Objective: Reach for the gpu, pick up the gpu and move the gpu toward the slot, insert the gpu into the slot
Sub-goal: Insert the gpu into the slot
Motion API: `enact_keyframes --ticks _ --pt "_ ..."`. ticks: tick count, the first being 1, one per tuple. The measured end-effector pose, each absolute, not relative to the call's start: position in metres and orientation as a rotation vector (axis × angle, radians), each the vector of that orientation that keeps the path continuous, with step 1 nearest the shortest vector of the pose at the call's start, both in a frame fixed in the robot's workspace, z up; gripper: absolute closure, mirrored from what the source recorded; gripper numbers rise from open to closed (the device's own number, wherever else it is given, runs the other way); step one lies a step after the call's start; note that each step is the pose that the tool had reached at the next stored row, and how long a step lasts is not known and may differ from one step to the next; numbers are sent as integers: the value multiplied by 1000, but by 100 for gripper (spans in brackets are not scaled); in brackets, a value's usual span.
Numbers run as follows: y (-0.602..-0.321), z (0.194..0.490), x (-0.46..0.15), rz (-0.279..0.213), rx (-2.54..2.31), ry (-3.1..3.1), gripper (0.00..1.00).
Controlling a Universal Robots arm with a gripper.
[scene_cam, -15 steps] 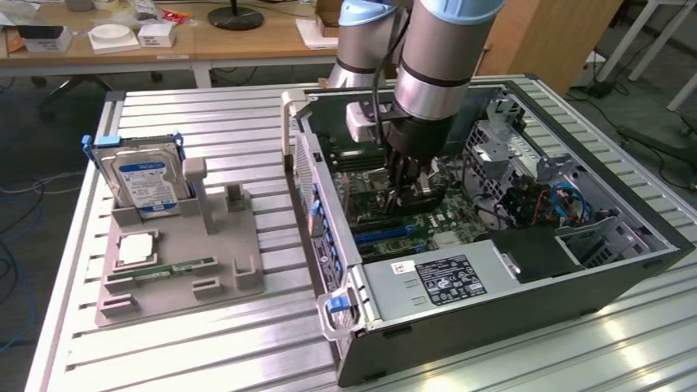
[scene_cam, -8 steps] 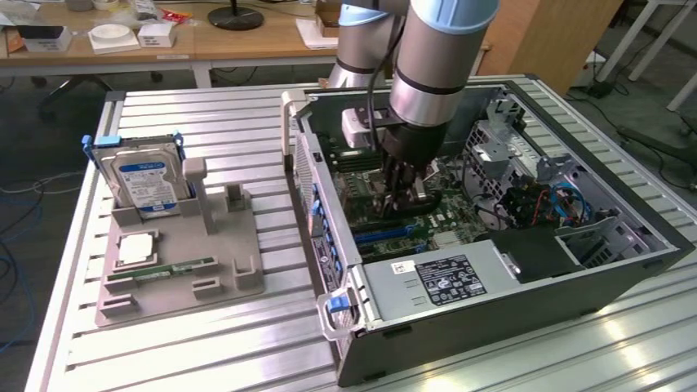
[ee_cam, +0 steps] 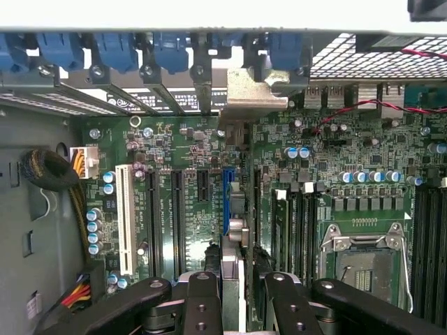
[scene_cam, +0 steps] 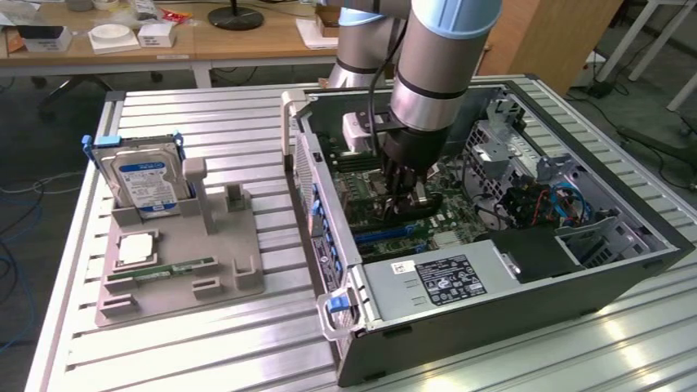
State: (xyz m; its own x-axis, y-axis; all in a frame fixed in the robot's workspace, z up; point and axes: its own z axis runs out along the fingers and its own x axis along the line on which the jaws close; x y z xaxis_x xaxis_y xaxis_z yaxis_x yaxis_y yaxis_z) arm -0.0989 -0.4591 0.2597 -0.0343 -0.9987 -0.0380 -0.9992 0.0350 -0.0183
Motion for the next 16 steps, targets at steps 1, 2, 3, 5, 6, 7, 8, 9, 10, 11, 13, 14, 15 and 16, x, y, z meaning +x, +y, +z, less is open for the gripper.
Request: enact_keyframes --ticks 1,2,3,5,6,7,8,9,10,11,13,14,15,16 --pt "-459 260 -99 21 -2155 2231 71" --pt "-459 260 -99 21 -2155 2231 71" --pt "-459 260 -99 22 -2156 2232 71" --pt "-459 260 -99 34 -2161 2237 71" --pt "-460 260 -99 38 -2162 2239 71" --pt "-460 260 -99 39 -2163 2240 71" --pt "-460 260 -99 39 -2162 2240 71" --pt "-460 260 -99 39 -2163 2240 71" --pt "-461 259 -99 39 -2163 2240 71" --pt "-461 259 -99 39 -2163 2240 71" --pt "-463 258 -99 39 -2163 2240 71" --pt "-463 258 -99 39 -2163 2240 71" --pt "-464 258 -99 39 -2163 2240 71" --pt "-465 257 -99 39 -2163 2240 71"
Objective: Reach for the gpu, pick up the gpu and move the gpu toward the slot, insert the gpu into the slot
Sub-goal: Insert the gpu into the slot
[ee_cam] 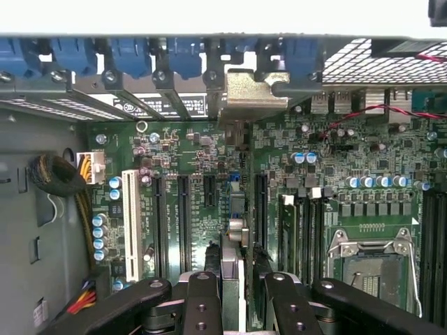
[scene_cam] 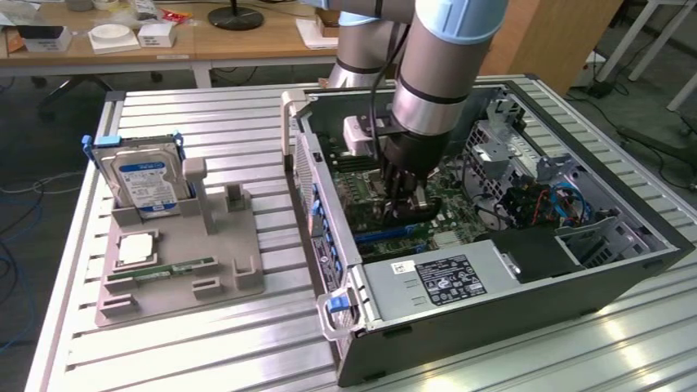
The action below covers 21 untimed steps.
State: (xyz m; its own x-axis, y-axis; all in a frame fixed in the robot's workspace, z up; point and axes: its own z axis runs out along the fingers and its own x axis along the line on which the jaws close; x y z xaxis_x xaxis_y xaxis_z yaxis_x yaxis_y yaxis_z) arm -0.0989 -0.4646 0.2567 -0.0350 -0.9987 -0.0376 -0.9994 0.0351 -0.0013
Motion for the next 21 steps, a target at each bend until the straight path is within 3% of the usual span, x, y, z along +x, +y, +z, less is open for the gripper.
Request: enact_keyframes --ticks 21 --pt "-465 254 -101 33 -2160 2237 71"
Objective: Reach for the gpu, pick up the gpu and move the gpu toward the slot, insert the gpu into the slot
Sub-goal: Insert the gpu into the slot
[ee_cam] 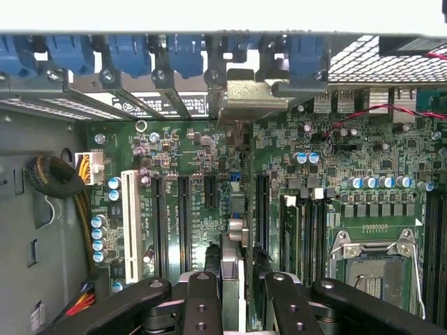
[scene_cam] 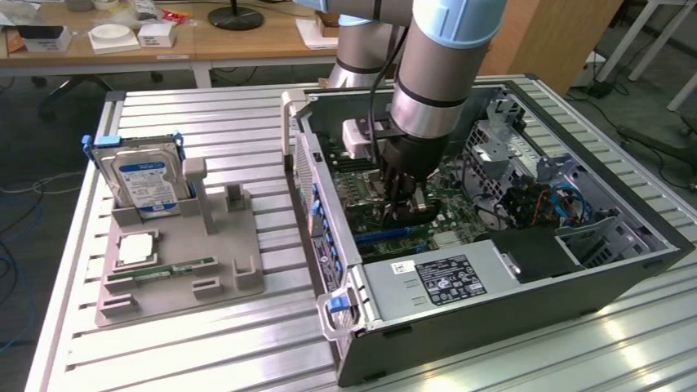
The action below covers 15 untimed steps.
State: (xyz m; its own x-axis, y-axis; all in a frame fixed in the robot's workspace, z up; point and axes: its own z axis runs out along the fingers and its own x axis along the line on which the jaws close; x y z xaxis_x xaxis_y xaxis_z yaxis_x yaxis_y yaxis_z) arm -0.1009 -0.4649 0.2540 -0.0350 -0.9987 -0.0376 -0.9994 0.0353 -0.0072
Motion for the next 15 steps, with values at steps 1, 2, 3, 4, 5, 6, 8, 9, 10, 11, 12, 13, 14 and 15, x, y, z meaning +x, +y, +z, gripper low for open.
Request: enact_keyframes --ticks 1,2,3,4,5,6,8,9,10,11,12,13,14,15 --pt "-465 254 -102 33 -2160 2237 71" --pt "-465 254 -102 33 -2160 2237 71" --pt "-465 254 -102 33 -2160 2237 71" --pt "-466 254 -102 33 -2160 2237 71" --pt "-467 254 -102 33 -2160 2237 71" --pt "-468 254 -102 33 -2160 2237 71" --pt "-468 254 -102 33 -2160 2237 71" --pt "-468 254 -103 33 -2160 2237 71" --pt "-468 254 -103 33 -2160 2237 71" --pt "-468 254 -104 33 -2160 2237 71" --pt "-468 254 -104 33 -2160 2237 71" --pt "-468 254 -104 33 -2160 2237 71" --pt "-468 254 -104 33 -2160 2237 71" --pt "-468 254 -104 33 -2160 2237 71"
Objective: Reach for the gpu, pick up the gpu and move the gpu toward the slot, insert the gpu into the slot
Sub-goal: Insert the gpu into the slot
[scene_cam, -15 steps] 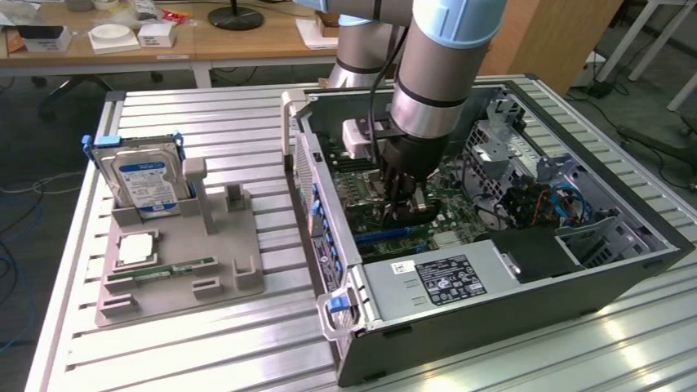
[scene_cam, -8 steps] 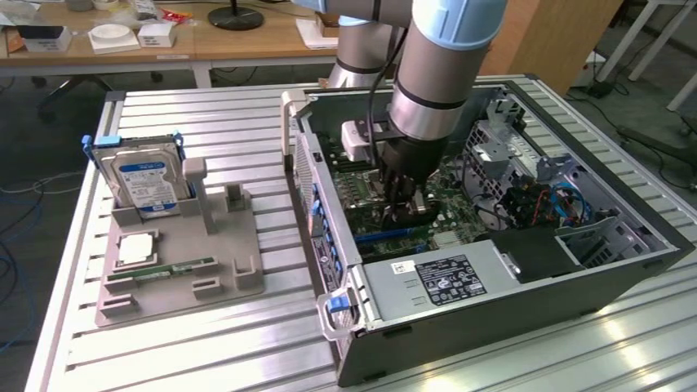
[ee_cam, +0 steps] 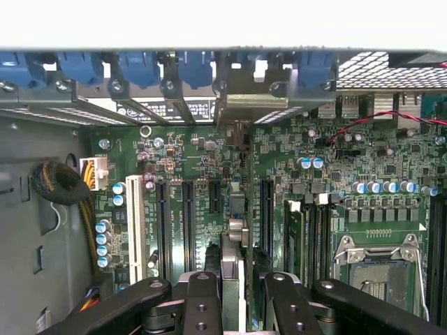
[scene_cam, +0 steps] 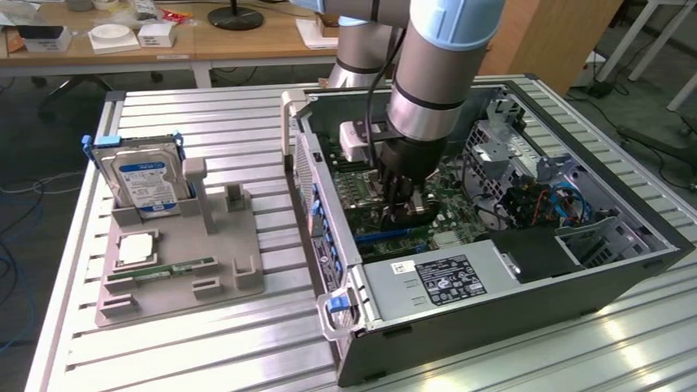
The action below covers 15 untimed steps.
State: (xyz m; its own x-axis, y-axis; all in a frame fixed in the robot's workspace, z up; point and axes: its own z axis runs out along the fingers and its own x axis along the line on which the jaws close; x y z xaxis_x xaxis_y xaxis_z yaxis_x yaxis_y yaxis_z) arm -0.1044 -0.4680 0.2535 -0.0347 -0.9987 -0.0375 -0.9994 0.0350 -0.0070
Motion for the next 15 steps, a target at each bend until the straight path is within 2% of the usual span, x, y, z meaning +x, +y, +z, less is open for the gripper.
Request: enact_keyframes --ticks 15 --pt "-466 252 -106 33 -2160 2237 71"
